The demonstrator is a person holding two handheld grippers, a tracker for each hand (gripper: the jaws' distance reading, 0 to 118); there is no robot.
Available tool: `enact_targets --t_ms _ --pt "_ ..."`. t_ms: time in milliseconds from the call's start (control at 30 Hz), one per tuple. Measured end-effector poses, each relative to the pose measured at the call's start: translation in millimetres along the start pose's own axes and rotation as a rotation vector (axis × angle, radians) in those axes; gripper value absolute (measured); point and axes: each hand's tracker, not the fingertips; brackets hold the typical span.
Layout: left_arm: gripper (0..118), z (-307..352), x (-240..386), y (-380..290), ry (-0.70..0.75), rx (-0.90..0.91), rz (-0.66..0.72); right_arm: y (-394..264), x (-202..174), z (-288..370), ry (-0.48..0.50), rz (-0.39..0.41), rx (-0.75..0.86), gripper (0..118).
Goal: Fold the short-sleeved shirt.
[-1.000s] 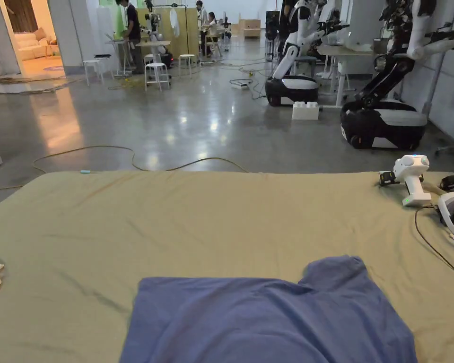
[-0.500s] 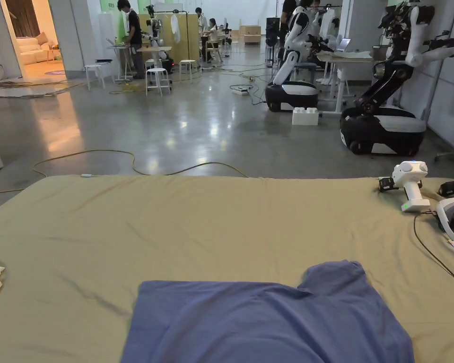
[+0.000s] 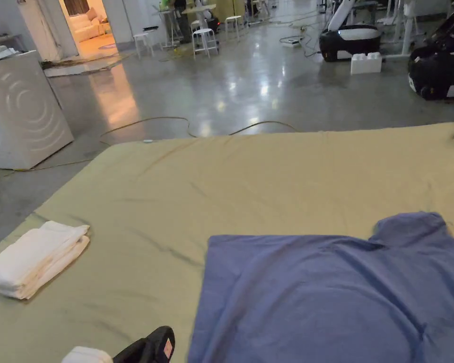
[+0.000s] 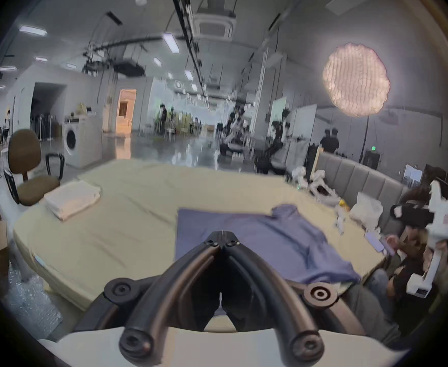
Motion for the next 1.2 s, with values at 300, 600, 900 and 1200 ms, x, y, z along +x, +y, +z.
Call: enact_targets --t_ms 300,600,900,1200 --pt "88 -100.4 -71.6 -50.6 -0.016 -0.402 0.123 -22.0 15.2 -4.2 -0.034 -0.051 -0.095 0" --pt "74 -153.6 -78.4 -73.5 0.047 -0.613 0.117 -38.5 30.4 -5.1 -0.107 -0.093 -0.159 0" --pt "14 -176.7 -40.9 -66.2 0.033 -0.765 -0.042 -54.6 64.1 -10.0 -0.25 -0.148 -0.268 2" --pt "14 -189.2 -38.9 -71.9 0.052 -0.807 -0.093 -128.4 144.1 -93.7 -0.265 -0.201 -0.666 73"
